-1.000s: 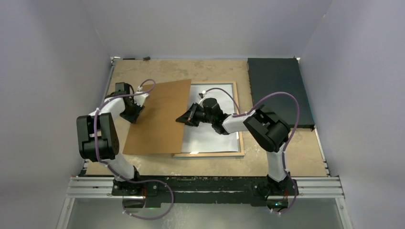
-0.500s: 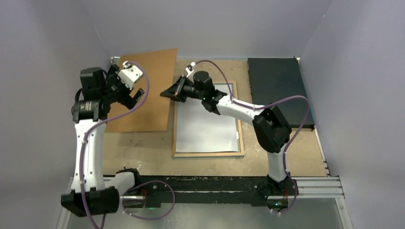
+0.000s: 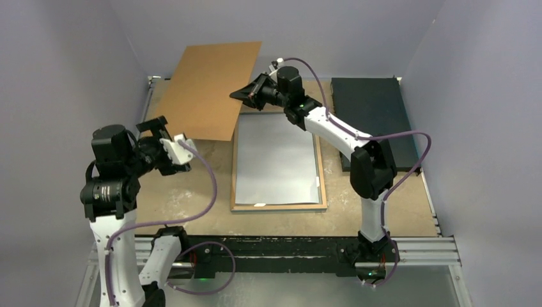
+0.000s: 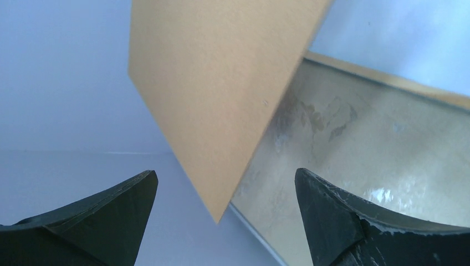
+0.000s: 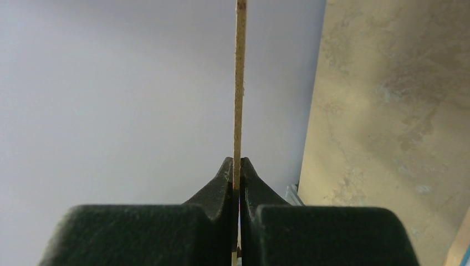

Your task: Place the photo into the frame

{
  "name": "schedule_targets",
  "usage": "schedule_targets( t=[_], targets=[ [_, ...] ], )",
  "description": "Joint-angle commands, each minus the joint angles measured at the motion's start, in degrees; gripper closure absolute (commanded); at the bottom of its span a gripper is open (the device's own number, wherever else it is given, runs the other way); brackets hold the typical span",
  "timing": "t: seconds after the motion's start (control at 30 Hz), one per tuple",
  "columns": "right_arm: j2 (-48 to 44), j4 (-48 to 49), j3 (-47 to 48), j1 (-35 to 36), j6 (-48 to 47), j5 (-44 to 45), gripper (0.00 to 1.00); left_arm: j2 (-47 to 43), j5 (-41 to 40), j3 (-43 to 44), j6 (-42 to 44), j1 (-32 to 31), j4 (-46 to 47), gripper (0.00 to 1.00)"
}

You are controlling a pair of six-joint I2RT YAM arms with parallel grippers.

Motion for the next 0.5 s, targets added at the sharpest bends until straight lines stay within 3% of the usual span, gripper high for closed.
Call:
schedule_targets(
  t=[0.0,0.23,0.33,0.47],
  targets=[
    [-4.28,3.19,1.84,0.01,3.44,-2.42,1.0,-6.88,0.95,-8.08,15.54,0.11,0.13,0.08],
    [-8.57,4.14,-3.19,0.19,5.07,-2.36,1.0,-19.83,-0.8,-25.41,27.95,0.11,15.89,0.11],
    [-9.71,4.61,-4.4,0.38,5.28,-3.26,1.0,-21.64,0.76,-28.7,27.76,0.11,22.89,0.16],
    [-11.23,5.75,-6.96,0.75,6.02,-4.6,1.0,-21.1,2.18,-28.69,30.49,0.12,23.25,0.28]
  ],
)
